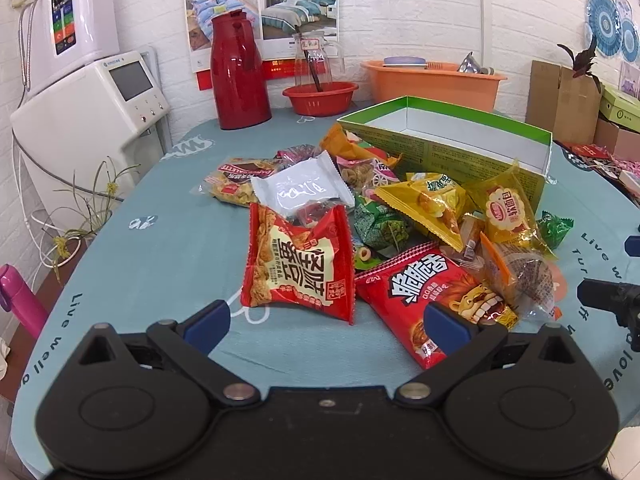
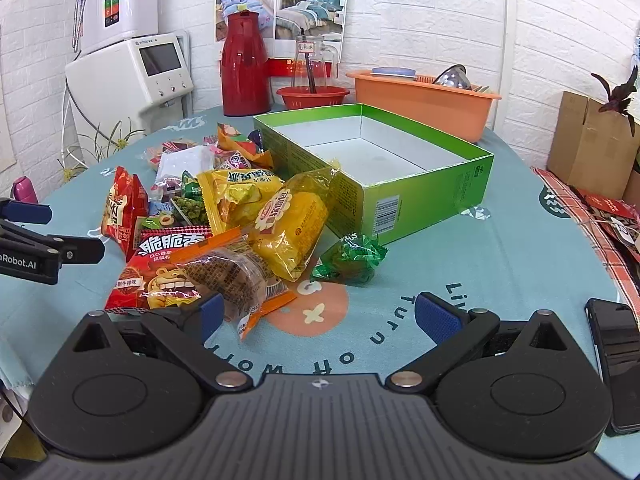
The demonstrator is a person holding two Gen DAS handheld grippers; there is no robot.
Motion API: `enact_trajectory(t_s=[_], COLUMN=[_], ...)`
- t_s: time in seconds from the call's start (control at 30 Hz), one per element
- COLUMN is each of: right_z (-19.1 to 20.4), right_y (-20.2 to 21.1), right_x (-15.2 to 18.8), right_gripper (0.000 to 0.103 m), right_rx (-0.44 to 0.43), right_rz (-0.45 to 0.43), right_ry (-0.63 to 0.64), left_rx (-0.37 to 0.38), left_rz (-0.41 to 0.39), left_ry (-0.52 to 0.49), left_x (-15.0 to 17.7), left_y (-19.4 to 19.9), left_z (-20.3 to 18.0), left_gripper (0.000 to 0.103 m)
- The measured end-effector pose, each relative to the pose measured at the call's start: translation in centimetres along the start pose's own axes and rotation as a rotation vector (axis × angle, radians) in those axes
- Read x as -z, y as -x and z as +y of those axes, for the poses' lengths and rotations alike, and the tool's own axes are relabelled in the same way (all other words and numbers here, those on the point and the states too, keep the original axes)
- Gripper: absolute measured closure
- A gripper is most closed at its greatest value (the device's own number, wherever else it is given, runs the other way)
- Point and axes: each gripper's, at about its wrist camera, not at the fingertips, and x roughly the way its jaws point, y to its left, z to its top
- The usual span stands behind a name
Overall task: Organize snacks
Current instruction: 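Move both tools toward the snack pile beside the green box, then grasp the clear pastry bag with the left gripper while the right gripper grasps the green packet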
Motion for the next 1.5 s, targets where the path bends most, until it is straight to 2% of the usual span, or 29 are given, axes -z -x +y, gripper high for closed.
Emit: enact_trajectory(t_s=[1.2,1.3,1.4,1.47,1.5], right_z=[0.2,0.1,-0.9,-1.7,-2.3], right_y=[-1.1,-1.2,-1.3,-1.4,-1.6], right_x=[0.2,0.2,0.4,0.5,0.4], right_gripper=[0.000,0.000,0.000,0.000,0.000], right_rx=[-0.021,-0.029,-0.011,0.025,0.043], right_rz=[0.003,-0.015,-0.074,-0.116,-0.109], right_ry=[0.020,0.023,-0.003,-0.020,-0.025], left_rx=[0.011,0.014,0.024,0.056,0.087], left_rz=[0.013,0.010,0.000,-0.012,-0.021], left_ry=[-0.004,0.000,0.021,0.029,0.028], left_x=[-0.2,-0.2,-0.5,-0.8,-1.0], left_y=[-0.7,-0.6,-0.5,-0.2,0.0], left_z=[-0.6,-0.4,0.0,0.0,-0.1], left_gripper=[0.000,0.000,0.000,0.000,0.000])
